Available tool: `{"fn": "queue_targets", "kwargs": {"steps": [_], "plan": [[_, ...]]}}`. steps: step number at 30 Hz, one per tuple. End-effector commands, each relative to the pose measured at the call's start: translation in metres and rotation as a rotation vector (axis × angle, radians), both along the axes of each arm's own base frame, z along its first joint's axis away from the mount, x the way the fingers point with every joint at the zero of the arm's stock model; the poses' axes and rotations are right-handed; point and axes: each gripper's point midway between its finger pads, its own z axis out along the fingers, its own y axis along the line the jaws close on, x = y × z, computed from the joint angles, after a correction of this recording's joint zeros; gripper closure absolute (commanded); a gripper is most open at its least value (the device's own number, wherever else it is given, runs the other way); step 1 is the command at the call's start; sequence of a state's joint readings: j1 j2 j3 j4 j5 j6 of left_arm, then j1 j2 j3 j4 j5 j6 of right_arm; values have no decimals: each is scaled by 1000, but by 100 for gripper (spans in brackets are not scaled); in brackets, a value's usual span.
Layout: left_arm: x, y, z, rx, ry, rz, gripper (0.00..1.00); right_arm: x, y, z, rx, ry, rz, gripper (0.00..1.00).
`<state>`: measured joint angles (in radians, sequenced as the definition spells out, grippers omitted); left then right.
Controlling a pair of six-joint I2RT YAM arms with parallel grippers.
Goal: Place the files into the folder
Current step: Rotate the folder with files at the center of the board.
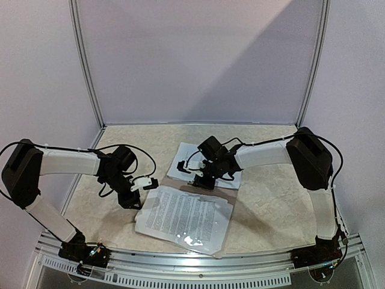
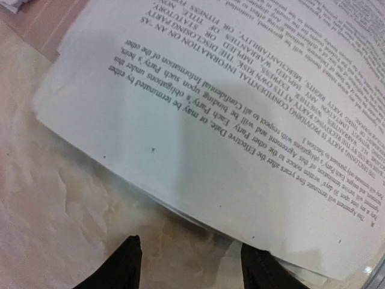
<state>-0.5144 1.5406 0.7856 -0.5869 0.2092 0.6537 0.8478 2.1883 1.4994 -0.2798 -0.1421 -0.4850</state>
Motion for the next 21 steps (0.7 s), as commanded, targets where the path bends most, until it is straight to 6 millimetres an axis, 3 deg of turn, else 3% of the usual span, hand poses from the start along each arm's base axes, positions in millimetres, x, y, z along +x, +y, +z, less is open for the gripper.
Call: {"fn": "queue_targets", "kwargs": {"steps": [1, 4, 8, 11, 16, 21], "plan": [[22, -6, 18, -53, -61, 39, 42, 50, -88, -49, -195, 49, -448, 78], [35, -3, 25, -66, -79, 87, 42, 65, -125, -50, -176, 109, -695, 79], [58, 9, 38, -78, -115, 175, 42, 41, -149, -54, -131, 205, -883, 79], [71, 17, 46, -83, -140, 212, 41, 11, -141, -47, -34, 312, -937, 79], [81, 19, 46, -70, -149, 220, 41, -35, -105, -26, 46, 368, -870, 77], [93, 16, 42, -78, -103, 253, 49, -35, -117, 0, 70, 314, -907, 74]]}}
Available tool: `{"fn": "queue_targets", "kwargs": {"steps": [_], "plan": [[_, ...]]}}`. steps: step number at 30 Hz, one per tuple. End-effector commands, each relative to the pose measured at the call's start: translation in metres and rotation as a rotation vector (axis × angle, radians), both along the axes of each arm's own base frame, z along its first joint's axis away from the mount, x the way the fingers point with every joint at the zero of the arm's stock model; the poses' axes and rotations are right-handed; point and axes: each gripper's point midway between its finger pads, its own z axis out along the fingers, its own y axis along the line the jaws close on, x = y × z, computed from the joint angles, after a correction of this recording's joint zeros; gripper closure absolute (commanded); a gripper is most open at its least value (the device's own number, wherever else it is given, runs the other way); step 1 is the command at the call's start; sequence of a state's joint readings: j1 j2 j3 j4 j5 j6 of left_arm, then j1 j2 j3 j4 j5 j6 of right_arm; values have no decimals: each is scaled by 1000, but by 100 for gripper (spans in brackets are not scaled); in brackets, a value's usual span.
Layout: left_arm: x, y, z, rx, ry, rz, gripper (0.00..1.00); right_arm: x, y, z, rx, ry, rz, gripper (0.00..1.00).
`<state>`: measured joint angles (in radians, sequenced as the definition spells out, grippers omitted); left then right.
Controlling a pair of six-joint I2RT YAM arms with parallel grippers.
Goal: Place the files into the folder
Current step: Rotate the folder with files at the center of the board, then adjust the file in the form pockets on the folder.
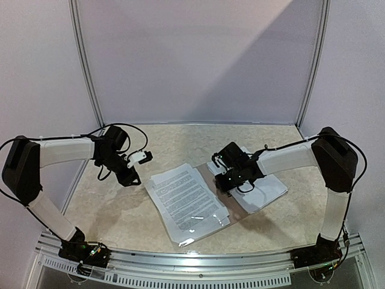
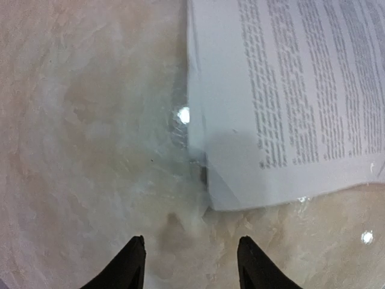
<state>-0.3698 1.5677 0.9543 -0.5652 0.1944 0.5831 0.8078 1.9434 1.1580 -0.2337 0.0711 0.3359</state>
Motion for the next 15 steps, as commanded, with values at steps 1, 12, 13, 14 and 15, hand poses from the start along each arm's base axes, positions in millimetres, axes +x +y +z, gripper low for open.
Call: {"fn": "queue_targets", "kwargs": {"steps": [1, 12, 13, 14, 15], "plan": [[14, 0, -4, -16, 44, 35, 51, -24, -23, 5, -41, 65, -52, 73], [-45, -26, -3, -170, 230, -181, 44, -56, 13, 51, 169, 105, 203, 66], [-45, -23, -10, -141, 222, -170, 45, -62, 17, 49, 197, 134, 217, 68], [-44, -19, -16, -112, 220, -155, 48, -67, 18, 42, 208, 165, 212, 69], [-41, -16, -23, -86, 220, -138, 52, -71, 17, 36, 206, 186, 197, 71]]}}
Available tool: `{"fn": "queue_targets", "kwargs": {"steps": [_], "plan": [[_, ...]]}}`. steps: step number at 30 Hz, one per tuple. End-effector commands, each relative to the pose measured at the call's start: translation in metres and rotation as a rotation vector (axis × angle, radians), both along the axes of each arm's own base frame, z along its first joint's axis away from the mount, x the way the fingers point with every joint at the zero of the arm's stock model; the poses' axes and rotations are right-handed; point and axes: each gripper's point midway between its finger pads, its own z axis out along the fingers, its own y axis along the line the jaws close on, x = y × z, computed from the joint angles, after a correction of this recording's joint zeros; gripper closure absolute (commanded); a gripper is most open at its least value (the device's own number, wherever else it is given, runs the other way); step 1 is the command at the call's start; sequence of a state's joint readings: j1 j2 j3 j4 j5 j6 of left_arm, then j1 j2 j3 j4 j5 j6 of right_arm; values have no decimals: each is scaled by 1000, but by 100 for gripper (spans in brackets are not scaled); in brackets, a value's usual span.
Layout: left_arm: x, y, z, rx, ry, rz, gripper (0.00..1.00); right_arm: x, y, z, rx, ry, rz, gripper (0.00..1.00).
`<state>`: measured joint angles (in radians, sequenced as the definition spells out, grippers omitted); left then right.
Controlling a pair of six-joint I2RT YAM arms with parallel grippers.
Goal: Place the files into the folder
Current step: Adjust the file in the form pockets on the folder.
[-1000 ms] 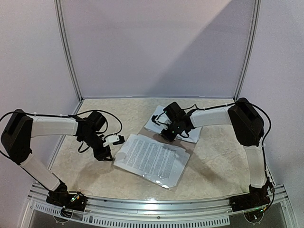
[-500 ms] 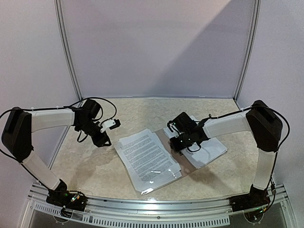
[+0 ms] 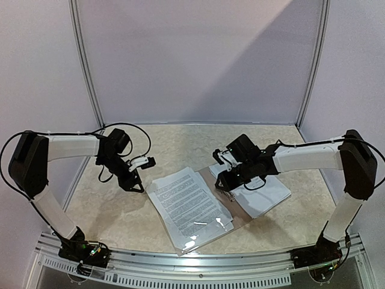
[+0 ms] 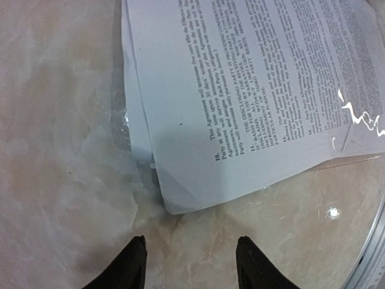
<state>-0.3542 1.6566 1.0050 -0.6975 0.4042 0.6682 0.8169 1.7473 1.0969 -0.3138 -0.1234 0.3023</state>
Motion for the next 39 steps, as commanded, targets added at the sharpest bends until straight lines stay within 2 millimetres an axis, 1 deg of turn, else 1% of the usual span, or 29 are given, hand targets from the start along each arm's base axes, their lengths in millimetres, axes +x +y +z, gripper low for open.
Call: {"fn": "queue_targets", "kwargs": {"steps": [1, 3, 4, 8, 10, 11, 13, 15, 19, 24, 28, 30, 31, 33, 35, 37, 39], "plan": [[-8, 7, -17, 49, 19, -1, 56, -33, 6, -24, 54, 135, 53, 72], [-2, 9, -27, 81, 19, 21, 64, -45, 4, -34, 76, 171, 46, 75], [0, 8, -31, 86, 18, 24, 66, -52, 3, -38, 87, 196, 43, 76], [5, -6, -36, 65, 19, 7, 71, -72, -13, -57, 13, 238, 13, 78], [3, -14, -38, 59, 27, -9, 73, -81, -17, -61, -9, 252, 17, 81], [2, -17, -40, 62, 28, -19, 74, -85, -19, -61, -11, 258, 15, 85], [3, -20, -44, 73, 22, -23, 76, -91, -24, -61, -9, 275, 5, 91], [7, -20, -46, 89, 11, -19, 77, -99, -26, -60, 7, 298, 5, 94], [17, -23, -44, 94, 0, -7, 78, -115, -22, -56, 65, 383, 17, 97], [18, -21, -41, 103, -12, -17, 76, -119, -29, -58, 50, 397, -5, 100], [15, -17, -39, 118, -12, -24, 73, -125, -30, -60, 57, 422, 5, 100], [15, -14, -35, 125, -25, -23, 71, -127, -31, -61, 48, 435, 3, 96], [16, -10, -33, 132, -35, -21, 71, -124, -32, -59, 39, 428, -3, 92], [18, -5, -22, 144, -68, -21, 70, -114, -29, -46, 26, 387, -5, 86], [12, -1, -13, 149, -89, -57, 68, -102, -25, -24, 25, 327, 1, 78], [-2, 0, -6, 145, -78, -105, 66, -89, -20, 1, 29, 269, 19, 73], [-22, 0, -5, 145, -49, -150, 63, -73, -23, 20, 21, 216, 2, 67]]}}
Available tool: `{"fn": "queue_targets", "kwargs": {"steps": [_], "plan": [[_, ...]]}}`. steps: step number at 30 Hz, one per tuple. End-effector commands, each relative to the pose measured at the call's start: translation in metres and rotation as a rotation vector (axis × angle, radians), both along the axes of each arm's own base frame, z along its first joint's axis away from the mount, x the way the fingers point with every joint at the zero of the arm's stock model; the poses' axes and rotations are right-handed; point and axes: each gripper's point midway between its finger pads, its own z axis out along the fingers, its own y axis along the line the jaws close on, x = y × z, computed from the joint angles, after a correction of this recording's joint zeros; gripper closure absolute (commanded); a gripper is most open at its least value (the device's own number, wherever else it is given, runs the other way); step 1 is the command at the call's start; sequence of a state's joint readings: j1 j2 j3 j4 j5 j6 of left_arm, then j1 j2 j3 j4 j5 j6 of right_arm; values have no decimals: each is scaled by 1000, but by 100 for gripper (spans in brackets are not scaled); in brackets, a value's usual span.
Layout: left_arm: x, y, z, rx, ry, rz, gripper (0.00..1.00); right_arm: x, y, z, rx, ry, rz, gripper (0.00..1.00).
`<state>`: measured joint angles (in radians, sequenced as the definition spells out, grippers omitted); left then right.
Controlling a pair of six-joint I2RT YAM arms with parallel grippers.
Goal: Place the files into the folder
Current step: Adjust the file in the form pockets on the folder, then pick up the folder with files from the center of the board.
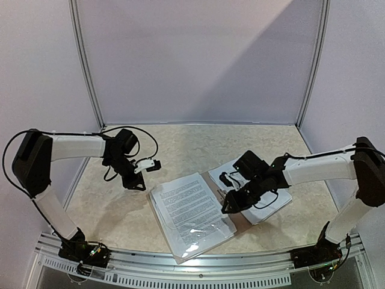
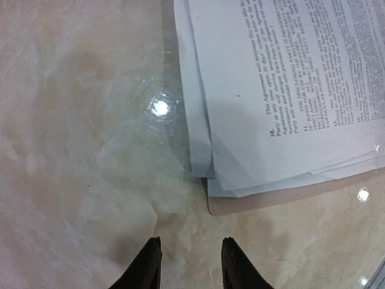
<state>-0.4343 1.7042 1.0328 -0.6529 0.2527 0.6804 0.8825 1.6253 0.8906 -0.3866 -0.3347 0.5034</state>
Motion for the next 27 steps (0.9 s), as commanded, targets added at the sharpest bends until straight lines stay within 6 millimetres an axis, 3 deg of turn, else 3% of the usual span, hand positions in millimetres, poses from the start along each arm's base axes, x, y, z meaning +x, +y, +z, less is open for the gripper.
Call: {"fn": "queue_targets", "kwargs": {"steps": [1, 5, 10, 18, 21, 27], "plan": [[-45, 6, 5, 29, 55, -110, 62, 37, -9, 54, -33, -161, -15, 65], [-95, 7, -17, 75, 116, -201, 59, 81, -42, 66, -161, -289, -118, 64], [-128, -4, -32, 69, 169, -264, 58, 98, -28, 56, -222, -335, -60, 64], [-133, -14, -37, 33, 174, -252, 57, 113, -13, 10, -411, -381, 18, 67], [-135, -12, -39, 36, 175, -251, 57, 110, -3, -8, -447, -374, 65, 67], [-135, -10, -40, 43, 171, -243, 56, 98, -7, -41, -518, -304, 112, 67]]}}
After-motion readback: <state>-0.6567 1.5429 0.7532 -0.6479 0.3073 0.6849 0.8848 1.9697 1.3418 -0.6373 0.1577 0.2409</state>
